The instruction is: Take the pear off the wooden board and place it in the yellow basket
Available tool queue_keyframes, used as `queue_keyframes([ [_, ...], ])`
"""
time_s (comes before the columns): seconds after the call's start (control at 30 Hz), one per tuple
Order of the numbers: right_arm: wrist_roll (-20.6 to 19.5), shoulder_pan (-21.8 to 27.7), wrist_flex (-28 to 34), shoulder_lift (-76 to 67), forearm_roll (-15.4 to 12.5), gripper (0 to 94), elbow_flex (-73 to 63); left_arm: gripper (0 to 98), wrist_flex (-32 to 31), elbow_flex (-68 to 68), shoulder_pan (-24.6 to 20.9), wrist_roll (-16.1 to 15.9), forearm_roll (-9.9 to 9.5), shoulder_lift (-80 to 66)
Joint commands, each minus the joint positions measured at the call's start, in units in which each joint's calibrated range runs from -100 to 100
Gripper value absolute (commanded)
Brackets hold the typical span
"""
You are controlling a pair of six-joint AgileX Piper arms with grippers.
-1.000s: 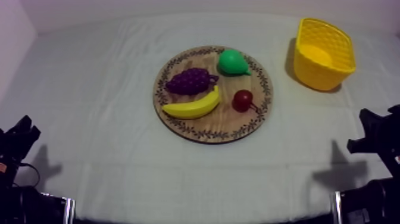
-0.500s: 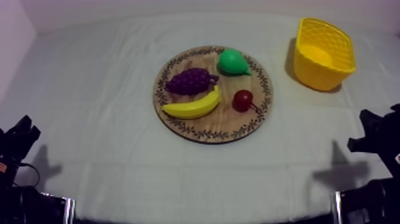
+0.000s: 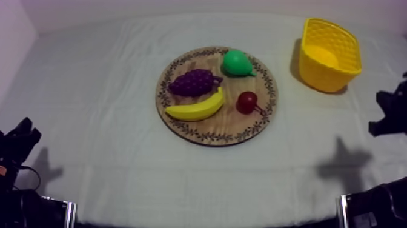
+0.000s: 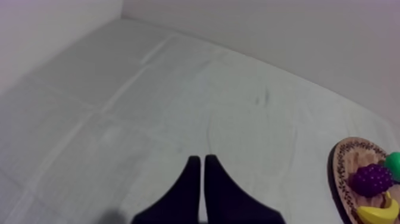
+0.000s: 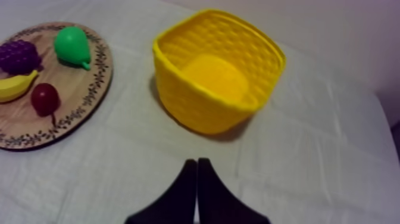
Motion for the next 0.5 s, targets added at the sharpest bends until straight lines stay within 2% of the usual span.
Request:
queue_keyframes([
  [0.0,2.5,-1.2,4.0,11.6,-0.6,0.5,-17.2,0.1,0.0,0.0,0.0,0.0,0.01,0.0],
  [0.17,5.7,-4.1,8.7,22.8,-0.9,0.9,-32.6,0.1,0.0,0.0,0.0,0.0,0.01,0.0],
  [0.33,5.3,-9.1,9.4,33.5,1.9,0.6,-42.4,0.1,0.0,0.0,0.0,0.0,0.01,0.0],
  [0.47,7.9,-10.0,9.0,43.3,-0.2,0.6,-51.0,0.1,0.0,0.0,0.0,0.0,0.01,0.0],
])
